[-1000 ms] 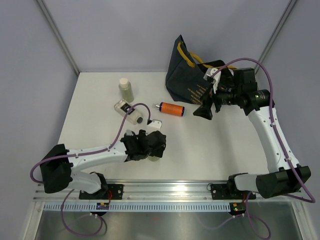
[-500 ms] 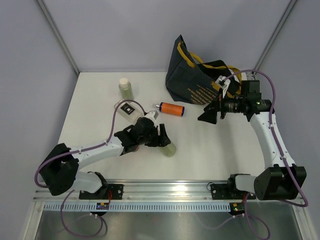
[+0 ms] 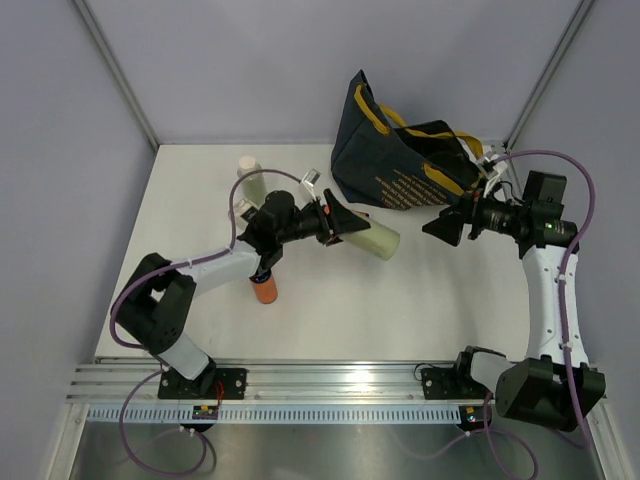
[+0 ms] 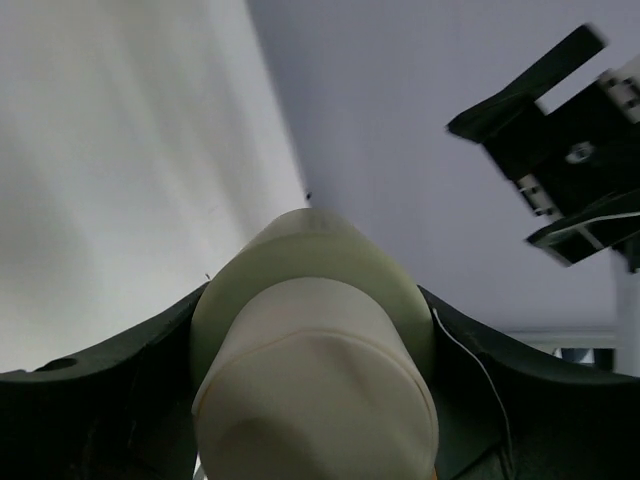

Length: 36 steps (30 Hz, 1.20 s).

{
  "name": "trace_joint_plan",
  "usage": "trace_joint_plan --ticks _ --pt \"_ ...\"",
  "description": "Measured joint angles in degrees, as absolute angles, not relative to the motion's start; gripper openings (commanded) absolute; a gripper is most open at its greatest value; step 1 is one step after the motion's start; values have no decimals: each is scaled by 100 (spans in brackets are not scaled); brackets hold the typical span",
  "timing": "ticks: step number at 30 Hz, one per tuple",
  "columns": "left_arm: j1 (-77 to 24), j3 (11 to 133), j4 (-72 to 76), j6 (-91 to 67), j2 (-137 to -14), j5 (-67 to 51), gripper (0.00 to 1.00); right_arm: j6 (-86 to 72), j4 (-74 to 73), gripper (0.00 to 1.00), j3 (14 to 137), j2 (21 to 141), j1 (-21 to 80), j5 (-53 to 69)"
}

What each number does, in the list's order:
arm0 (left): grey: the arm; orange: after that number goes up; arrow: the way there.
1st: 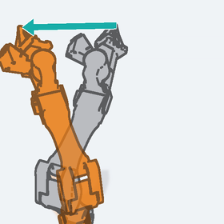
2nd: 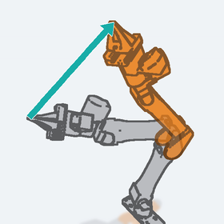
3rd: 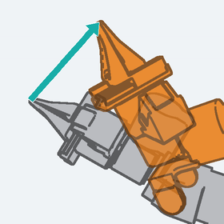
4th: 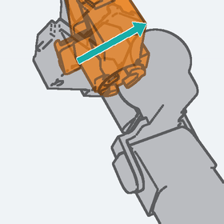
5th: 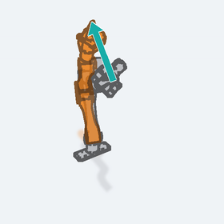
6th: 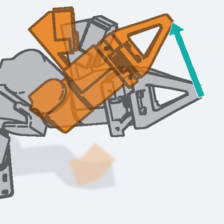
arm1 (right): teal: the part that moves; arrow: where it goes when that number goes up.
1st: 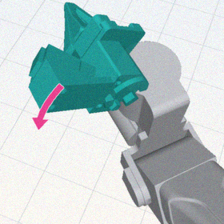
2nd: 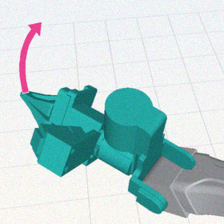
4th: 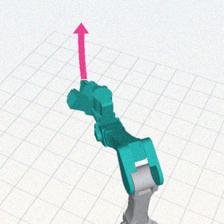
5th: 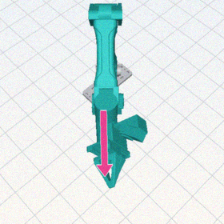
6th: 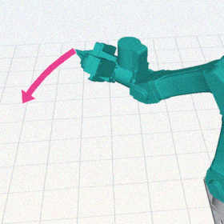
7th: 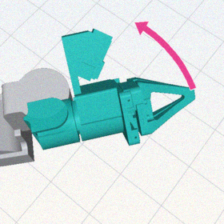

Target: Place the personal care products into the canvas bag

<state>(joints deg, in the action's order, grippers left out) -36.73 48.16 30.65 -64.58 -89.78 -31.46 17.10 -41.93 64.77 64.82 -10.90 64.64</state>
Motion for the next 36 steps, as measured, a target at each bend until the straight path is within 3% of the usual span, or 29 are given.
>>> trace_joint_plan --ticks 11,23,36 --pt "-3568 8440 2871 -6871 -10189 -3006 0 1105 -3972 95 7360 6554 -1940 6519" --pt "-3642 12879 1243 -6888 -13170 -1896 0 331 -3660 95 7360 6615 -2615 6543" --pt "-4062 13131 126 -5398 -13454 -972 0 158 -3468 95 7301 6615 -2792 6543"
